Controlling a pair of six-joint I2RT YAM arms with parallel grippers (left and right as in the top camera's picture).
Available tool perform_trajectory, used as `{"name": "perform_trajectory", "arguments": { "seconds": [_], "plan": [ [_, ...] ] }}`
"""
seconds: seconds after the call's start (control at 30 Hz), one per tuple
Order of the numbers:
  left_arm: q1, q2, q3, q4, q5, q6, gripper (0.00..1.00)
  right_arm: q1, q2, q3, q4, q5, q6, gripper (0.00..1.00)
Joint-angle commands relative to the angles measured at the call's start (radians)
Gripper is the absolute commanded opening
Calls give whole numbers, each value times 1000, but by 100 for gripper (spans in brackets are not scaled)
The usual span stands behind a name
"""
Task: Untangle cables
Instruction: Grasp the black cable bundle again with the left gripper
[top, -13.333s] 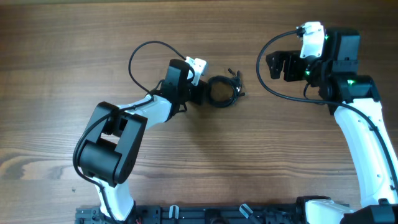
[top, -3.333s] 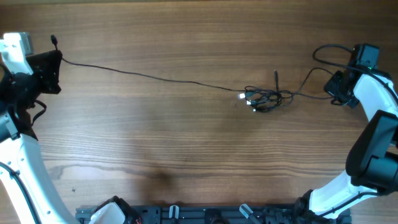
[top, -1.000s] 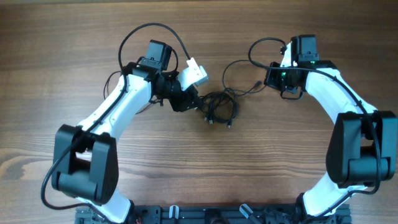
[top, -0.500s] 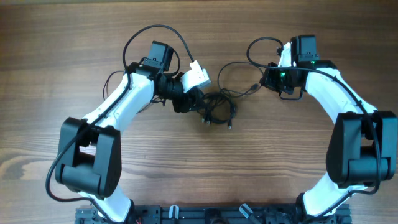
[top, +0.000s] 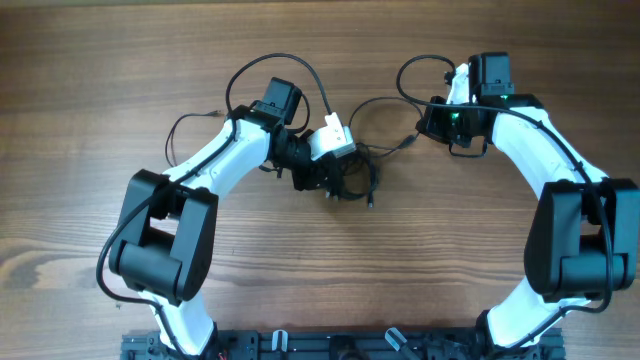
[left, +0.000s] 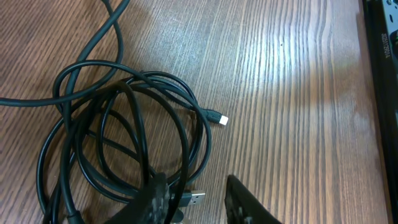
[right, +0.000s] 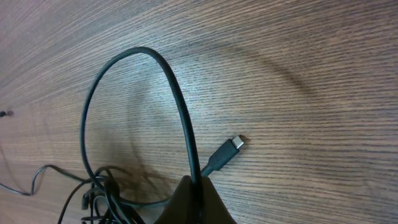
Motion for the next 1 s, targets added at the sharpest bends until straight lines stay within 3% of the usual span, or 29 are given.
{"name": "perform_trajectory", "arguments": {
  "seconds": [0.0,0.07,0.13,0.27,0.53,0.57,0.63,0.67,0.7,0.83,0.97],
  "plan": [
    [-1,42,15,1,-23,16,27,-2,22,24,2,-32,-5,5],
    [-1,60,15,2,-33,13,22,-2,22,24,2,-36,-5,5],
    [-1,72,15,8,-44,13,4,-2,22,24,3,-37,-5,4],
    [-1,74,15,8,-60,12,4,-2,22,24,5,-51,2,5],
    [-1,74,15,15,-85,-41,47,-2,22,24,7,-51,2,5],
    [-1,74,15,15,-85,-40,47,-2,22,24,8,-51,2,5],
    [-1,74,15,15,-85,-40,32,-2,22,24,8,-51,2,5],
    [-1,74,15,15,-86,-40,10,-2,22,24,10,-51,2,5],
    [-1,74,15,15,-86,-40,4,-2,22,24,11,-51,3,4],
    [1,73,15,24,-87,-46,4,-2,22,24,16,-50,9,5],
    [7,60,31,87,-203,-198,4,-2,22,24,19,-50,10,4]
  ]
}}
